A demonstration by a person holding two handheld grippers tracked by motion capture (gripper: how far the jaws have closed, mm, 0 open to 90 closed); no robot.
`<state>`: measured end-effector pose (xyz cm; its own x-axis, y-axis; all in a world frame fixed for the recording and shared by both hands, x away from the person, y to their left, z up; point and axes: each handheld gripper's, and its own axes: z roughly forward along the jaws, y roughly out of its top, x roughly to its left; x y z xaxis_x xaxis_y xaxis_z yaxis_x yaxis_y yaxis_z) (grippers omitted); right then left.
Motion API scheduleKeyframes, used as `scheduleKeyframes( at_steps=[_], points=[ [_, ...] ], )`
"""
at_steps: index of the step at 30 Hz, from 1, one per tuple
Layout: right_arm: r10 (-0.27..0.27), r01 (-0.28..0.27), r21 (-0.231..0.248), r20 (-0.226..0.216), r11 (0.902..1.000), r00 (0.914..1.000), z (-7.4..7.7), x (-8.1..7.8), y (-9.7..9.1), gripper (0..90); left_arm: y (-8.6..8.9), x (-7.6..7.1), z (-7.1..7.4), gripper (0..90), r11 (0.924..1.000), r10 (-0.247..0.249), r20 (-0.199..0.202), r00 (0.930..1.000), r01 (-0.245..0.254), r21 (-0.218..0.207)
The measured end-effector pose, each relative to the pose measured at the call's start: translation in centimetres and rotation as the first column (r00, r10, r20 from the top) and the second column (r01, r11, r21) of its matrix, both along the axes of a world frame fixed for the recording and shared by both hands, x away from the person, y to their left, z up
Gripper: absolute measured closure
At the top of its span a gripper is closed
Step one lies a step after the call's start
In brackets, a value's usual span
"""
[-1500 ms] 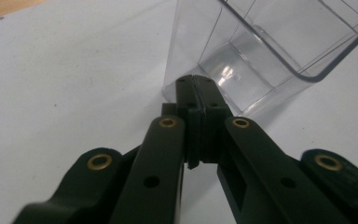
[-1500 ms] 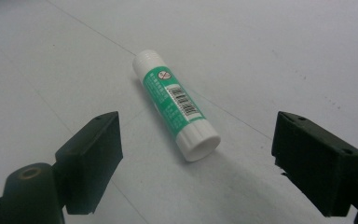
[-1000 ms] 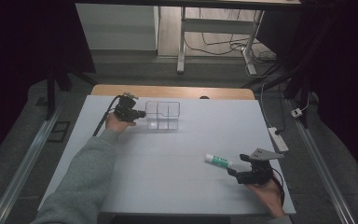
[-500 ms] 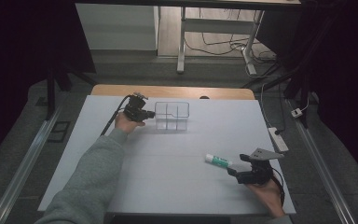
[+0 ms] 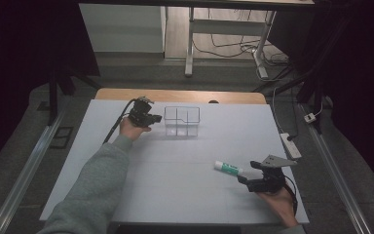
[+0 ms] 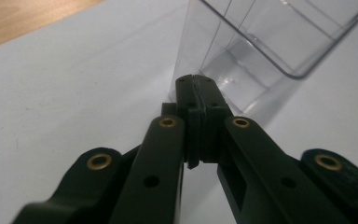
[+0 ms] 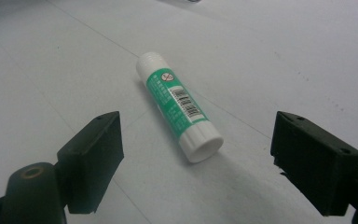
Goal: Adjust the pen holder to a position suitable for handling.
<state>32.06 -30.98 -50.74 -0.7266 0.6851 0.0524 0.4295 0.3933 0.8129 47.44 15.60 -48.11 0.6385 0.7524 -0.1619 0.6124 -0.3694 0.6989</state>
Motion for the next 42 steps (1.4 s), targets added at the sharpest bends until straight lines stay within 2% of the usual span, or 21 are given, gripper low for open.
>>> scheduleKeyframes(
  at_steps=[5, 8, 10, 11, 12, 14, 15, 18, 22, 28, 32, 37, 42],
  points=[
    [0.003, -0.003, 0.000, 0.000, 1.0000, 1.0000, 0.1, 0.0, 0.0, 17.0, 0.6, -2.7, 0.3, 88.7, 0.9993, -0.038, 0.035, 0.9986, 0.039, -0.003],
    [0.001, -0.001, -0.001, 0.004, 1.0000, 1.0000, 0.1, 0.0, 0.0, 17.2, 1.0, -4.3, 0.6, 88.6, 0.9983, -0.053, 0.056, 0.9970, 0.052, 0.027],
    [0.000, 0.000, 0.005, 0.006, 1.0000, 1.0000, 0.1, 0.0, 0.0, 17.3, 1.4, -5.4, 0.7, 81.0, 0.9976, -0.065, 0.068, 0.9956, 0.063, 0.030],
    [0.000, 0.000, 0.005, 0.006, 1.0000, 1.0000, 0.1, 0.0, 0.0, 17.3, 1.6, -5.9, 0.8, 81.0, 0.9975, -0.068, 0.073, 0.9951, 0.066, 0.028],
    [-0.001, 0.001, 0.005, 0.007, 1.0000, 1.0000, 0.1, 0.0, 0.0, 17.3, 1.8, -6.6, 0.9, 73.2, 0.9975, -0.068, 0.082, 0.9943, 0.067, 0.021],
    [0.000, 0.000, 0.011, 0.006, 0.9999, 1.0000, 0.1, 0.0, 0.0, 17.4, 2.1, -7.7, 1.0, 69.8, 0.9968, -0.079, 0.096, 0.9923, 0.077, 0.020],
    [0.001, -0.001, 0.004, 0.007, 1.0000, 1.0000, 0.1, 0.0, 0.0, 17.4, 2.2, -8.3, 1.0, 61.8, 0.9965, -0.081, 0.104, 0.9913, 0.078, 0.030],
    [0.000, 0.000, 0.011, 0.007, 0.9999, 1.0000, 0.1, 0.0, 0.0, 17.4, 2.7, -9.8, 1.0, 57.4, 0.9957, -0.086, 0.123, 0.9887, 0.081, 0.045],
    [0.000, 0.000, 0.011, 0.007, 0.9999, 1.0000, 0.1, -0.1, -0.1, 17.3, 3.5, -11.4, 0.7, 49.6, 0.9968, -0.078, 0.120, 0.9897, 0.076, 0.026],
    [0.006, -0.006, 0.013, 0.007, 0.9999, 1.0000, 0.2, -0.2, -0.2, 17.3, 4.5, -13.7, 0.3, 42.0, 0.9968, -0.072, 0.117, 0.9904, 0.068, 0.041],
    [0.010, -0.010, 0.009, 0.008, 0.9999, 0.9999, 0.2, -0.3, -0.1, 17.3, 5.0, -15.6, -0.2, 39.5, 0.9970, -0.076, 0.123, 0.9895, 0.073, 0.027],
    [0.012, -0.012, 0.010, 0.014, 0.9999, 0.9998, 0.3, -0.4, -0.1, 17.7, 5.4, -17.7, -1.0, 35.8, 0.9962, -0.084, 0.126, 0.9886, 0.080, 0.034],
    [0.011, -0.011, 0.005, 0.018, 0.9999, 0.9998, 0.3, -0.4, -0.1, 17.9, 6.1, -18.8, -1.9, 33.3, 0.9967, -0.073, 0.118, 0.9904, 0.068, 0.046]
  ],
)
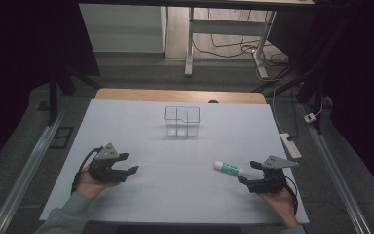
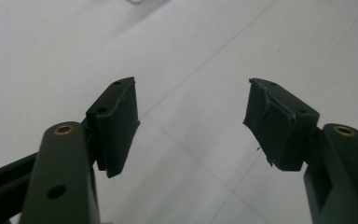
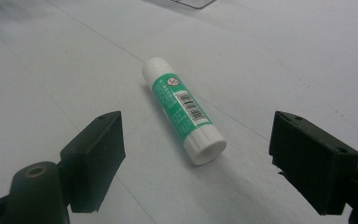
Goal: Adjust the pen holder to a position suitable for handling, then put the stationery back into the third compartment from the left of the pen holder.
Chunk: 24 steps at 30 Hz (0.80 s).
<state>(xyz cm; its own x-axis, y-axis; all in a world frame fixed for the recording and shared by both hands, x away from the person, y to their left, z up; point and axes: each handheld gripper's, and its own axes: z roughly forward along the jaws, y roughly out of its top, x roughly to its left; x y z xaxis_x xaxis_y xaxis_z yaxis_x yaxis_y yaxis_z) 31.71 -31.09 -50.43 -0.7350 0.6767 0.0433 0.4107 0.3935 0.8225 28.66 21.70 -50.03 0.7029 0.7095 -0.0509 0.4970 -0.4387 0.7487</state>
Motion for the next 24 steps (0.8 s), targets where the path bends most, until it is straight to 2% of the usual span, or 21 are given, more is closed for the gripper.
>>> scheduleKeyframes(
  at_steps=[4, 11, 22, 24],
  points=[
    [0.016, -0.016, 0.009, 0.010, 0.9998, 0.9998, 0.0, 0.0, 0.1, 18.3, 0.6, -0.3, -0.5, 32.2, 0.9999, 0.017, -0.006, 0.9998, -0.017, -0.003],
    [0.016, -0.016, -0.006, 0.018, 0.9998, 0.9997, 0.1, -0.1, 0.2, 18.7, 1.3, -0.1, -0.7, 30.6, 0.9990, 0.041, -0.010, 0.9991, -0.041, -0.020],
    [0.037, -0.037, -0.008, -0.001, 0.9993, 0.9993, 0.6, 0.3, 0.8, 20.9, 1.2, -0.1, -0.9, 29.6, 0.9991, 0.038, -0.012, 0.9992, -0.038, -0.018],
    [0.052, -0.052, -0.027, -0.011, 0.9983, 0.9986, 1.1, 0.5, 1.3, 21.3, 1.2, -0.1, -1.0, 29.6, 0.9992, 0.036, -0.014, 0.9993, -0.036, -0.017]
  ],
)
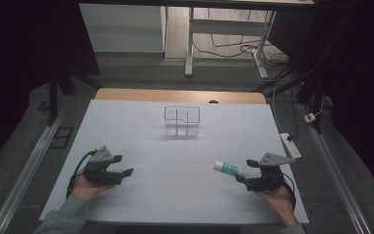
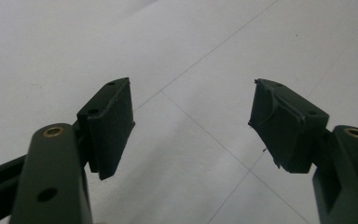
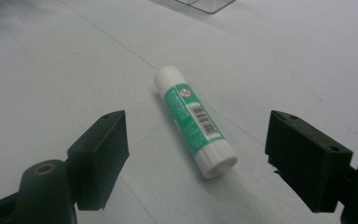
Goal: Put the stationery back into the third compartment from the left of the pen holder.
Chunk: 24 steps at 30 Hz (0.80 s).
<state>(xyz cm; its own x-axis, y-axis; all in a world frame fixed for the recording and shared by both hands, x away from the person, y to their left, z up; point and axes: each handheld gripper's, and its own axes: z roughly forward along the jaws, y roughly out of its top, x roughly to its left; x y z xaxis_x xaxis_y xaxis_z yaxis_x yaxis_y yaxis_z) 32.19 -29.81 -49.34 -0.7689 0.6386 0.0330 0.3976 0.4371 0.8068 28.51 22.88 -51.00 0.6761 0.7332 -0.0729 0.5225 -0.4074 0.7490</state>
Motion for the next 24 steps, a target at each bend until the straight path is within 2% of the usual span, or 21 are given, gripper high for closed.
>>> scheduleKeyframes(
  at_steps=[2, 3, 8, 13, 16, 17, 18, 19, 22, 24],
  points=[
    [0.006, -0.006, -0.008, -0.001, 0.9999, 1.0000, 0.1, 0.1, 0.3, 21.5, 0.0, 0.0, 0.0, 29.6, 1.0000, -0.001, 0.000, 1.0000, 0.001, 0.001],
    [0.024, -0.024, -0.037, -0.003, 0.9990, 0.9997, 0.4, 0.4, 0.8, 21.5, 0.0, 0.0, 0.0, 29.6, 1.0000, -0.001, 0.000, 1.0000, 0.001, 0.001],
    [0.045, -0.045, -0.054, -0.003, 0.9975, 0.9990, 1.0, 1.0, 1.5, 21.4, 0.2, 0.0, -0.1, 29.5, 1.0000, 0.001, -0.009, 1.0000, -0.001, -0.005],
    [0.059, -0.060, -0.046, -0.015, 0.9972, 0.9981, 1.8, 1.7, 2.0, 21.5, 0.2, -0.1, -0.2, 29.6, 1.0000, 0.000, -0.013, 0.9999, 0.000, -0.004],
    [0.080, -0.082, -0.058, -0.030, 0.9949, 0.9963, 2.4, 2.2, 2.5, 21.6, 0.2, -0.1, -0.3, 29.5, 1.0000, -0.006, -0.017, 0.9998, 0.006, 0.001],
    [0.088, -0.090, -0.069, -0.034, 0.9935, 0.9956, 2.6, 2.4, 2.7, 21.6, 0.1, -0.2, -0.3, 29.5, 1.0000, -0.006, -0.017, 0.9998, 0.006, 0.002],
    [0.102, -0.106, -0.109, -0.043, 0.9884, 0.9939, 3.1, 2.7, 3.2, 21.5, 0.2, -0.2, -0.4, 29.5, 1.0000, -0.008, -0.018, 0.9998, 0.008, 0.003],
    [0.102, -0.106, -0.109, -0.043, 0.9884, 0.9939, 3.1, 2.7, 3.2, 21.5, 0.1, -0.2, -0.4, 29.5, 0.9999, -0.010, -0.020, 0.9998, 0.010, 0.004],
    [0.131, -0.138, -0.160, -0.056, 0.9774, 0.9898, 4.1, 2.7, 4.0, 21.5, 0.1, -0.2, -0.5, 29.5, 1.0000, -0.009, -0.022, 0.9997, 0.009, 0.005],
    [0.148, -0.156, -0.169, -0.059, 0.9733, 0.9873, 4.6, 2.8, 4.5, 21.4, 0.1, -0.2, -0.5, 29.4, 0.9999, -0.008, -0.022, 0.9997, 0.008, 0.007]
  ],
)
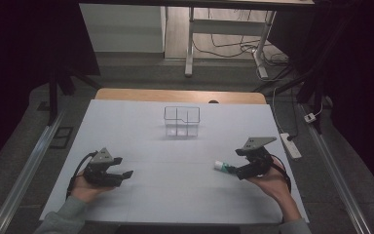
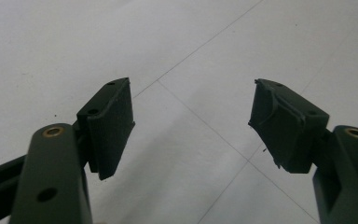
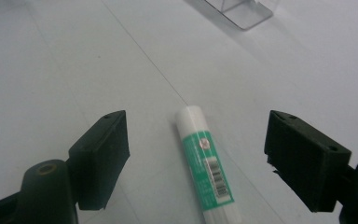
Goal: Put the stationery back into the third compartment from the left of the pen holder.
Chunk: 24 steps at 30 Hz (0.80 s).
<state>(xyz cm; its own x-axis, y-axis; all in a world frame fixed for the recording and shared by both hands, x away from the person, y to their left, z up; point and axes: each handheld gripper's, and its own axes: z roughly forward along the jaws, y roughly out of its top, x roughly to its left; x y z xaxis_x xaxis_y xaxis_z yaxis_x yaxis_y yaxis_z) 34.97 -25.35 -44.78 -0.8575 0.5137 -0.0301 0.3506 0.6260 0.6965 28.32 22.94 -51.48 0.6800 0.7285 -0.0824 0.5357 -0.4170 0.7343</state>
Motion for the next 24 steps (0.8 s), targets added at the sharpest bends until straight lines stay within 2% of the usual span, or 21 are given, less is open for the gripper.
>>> scheduleKeyframes(
  at_steps=[5, 7, 14, 17, 20, 24],
  points=[
    [0.025, -0.025, -0.028, -0.022, 0.9993, 0.9995, 0.4, 0.9, 1.4, 21.5, 0.0, 0.0, -0.1, 29.4, 1.0000, 0.000, -0.001, 1.0000, 0.000, 0.002],
    [0.036, -0.037, -0.040, -0.018, 0.9985, 0.9992, 0.3, 1.2, 2.0, 23.3, 0.1, 0.1, 0.0, 29.5, 1.0000, -0.002, 0.003, 1.0000, 0.002, -0.005],
    [0.052, -0.060, -0.098, -0.083, 0.9934, 0.9952, 0.3, 2.9, 3.7, 23.3, 0.1, 0.1, 0.0, 29.5, 0.9999, -0.012, 0.002, 0.9999, 0.012, -0.012],
    [0.052, -0.062, -0.107, -0.089, 0.9923, 0.9947, 0.5, 3.2, 4.1, 24.6, 0.1, 0.1, 0.0, 29.5, 0.9998, -0.015, 0.003, 0.9999, 0.015, -0.014],
    [0.054, -0.061, -0.101, -0.074, 0.9930, 0.9958, 0.4, 3.4, 4.3, 25.5, 0.1, 0.2, 0.0, 29.5, 0.9998, -0.016, 0.003, 0.9999, 0.016, -0.010],
    [0.068, -0.080, -0.131, -0.090, 0.9881, 0.9936, -0.1, 3.6, 4.6, 26.4, 0.0, 0.3, 0.0, 29.5, 0.9999, -0.014, 0.002, 0.9999, 0.014, -0.006]
  ],
)
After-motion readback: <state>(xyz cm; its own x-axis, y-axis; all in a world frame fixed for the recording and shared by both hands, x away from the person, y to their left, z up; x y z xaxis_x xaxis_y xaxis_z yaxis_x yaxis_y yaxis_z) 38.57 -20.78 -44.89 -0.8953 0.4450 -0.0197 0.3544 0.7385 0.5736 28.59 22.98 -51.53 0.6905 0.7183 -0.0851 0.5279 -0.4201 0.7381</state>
